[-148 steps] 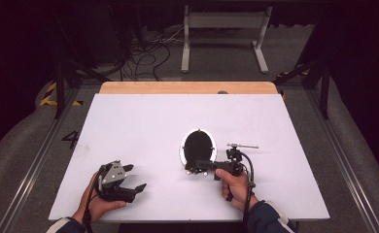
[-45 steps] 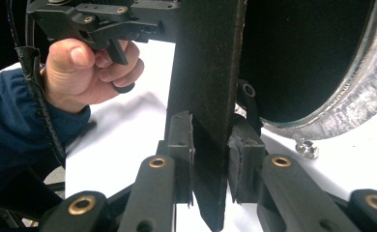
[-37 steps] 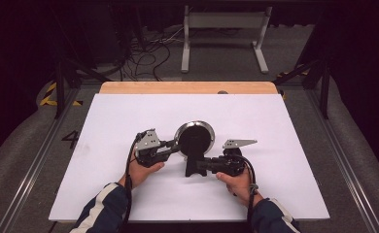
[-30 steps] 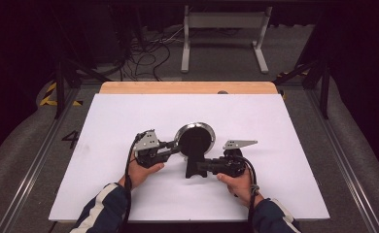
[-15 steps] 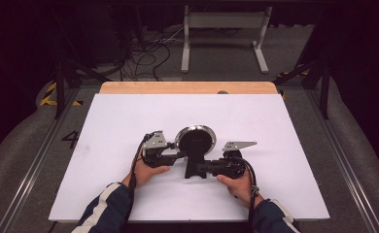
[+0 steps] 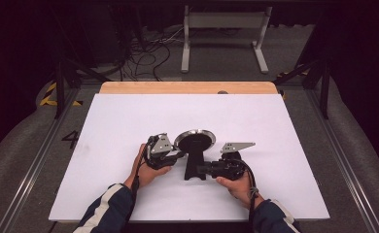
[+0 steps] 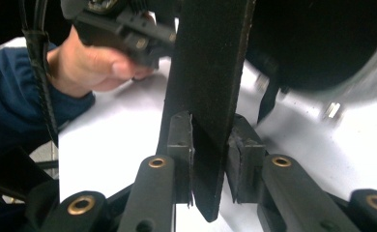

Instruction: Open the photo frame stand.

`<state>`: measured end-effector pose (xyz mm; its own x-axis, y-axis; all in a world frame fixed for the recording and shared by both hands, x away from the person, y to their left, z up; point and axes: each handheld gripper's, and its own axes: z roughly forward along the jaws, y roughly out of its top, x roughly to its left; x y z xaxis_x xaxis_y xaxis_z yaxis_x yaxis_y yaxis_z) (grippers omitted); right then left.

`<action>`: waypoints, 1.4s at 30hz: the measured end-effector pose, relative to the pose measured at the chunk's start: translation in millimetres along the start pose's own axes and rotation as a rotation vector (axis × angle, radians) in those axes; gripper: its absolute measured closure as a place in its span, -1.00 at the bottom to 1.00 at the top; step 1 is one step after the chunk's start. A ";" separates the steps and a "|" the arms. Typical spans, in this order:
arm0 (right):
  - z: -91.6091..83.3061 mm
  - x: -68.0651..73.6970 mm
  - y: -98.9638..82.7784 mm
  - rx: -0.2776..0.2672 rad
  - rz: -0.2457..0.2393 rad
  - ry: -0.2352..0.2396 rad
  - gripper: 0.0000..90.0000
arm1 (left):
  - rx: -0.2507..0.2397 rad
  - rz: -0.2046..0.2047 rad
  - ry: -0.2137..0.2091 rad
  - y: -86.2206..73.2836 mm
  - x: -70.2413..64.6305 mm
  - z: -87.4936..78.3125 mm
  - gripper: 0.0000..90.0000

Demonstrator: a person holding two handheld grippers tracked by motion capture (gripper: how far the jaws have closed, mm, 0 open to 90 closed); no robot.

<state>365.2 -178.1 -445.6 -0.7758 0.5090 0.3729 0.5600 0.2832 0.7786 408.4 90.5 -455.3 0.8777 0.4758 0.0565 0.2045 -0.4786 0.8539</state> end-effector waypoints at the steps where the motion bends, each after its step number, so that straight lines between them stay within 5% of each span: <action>1: 2.3 0.2 0.0 0.003 -0.001 -0.004 0.65 | -0.001 -0.003 -0.002 -0.3 0.6 -0.4 0.60; 42: 5.1 1.0 -1.3 0.048 -0.055 -0.126 0.70 | 0.062 0.022 0.113 17.5 2.9 23.9 0.46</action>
<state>365.2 -173.8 -448.8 -0.7644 0.5891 0.2619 0.5336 0.3501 0.7699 424.9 65.8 -452.6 0.8289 0.5427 0.1359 0.2149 -0.5332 0.8183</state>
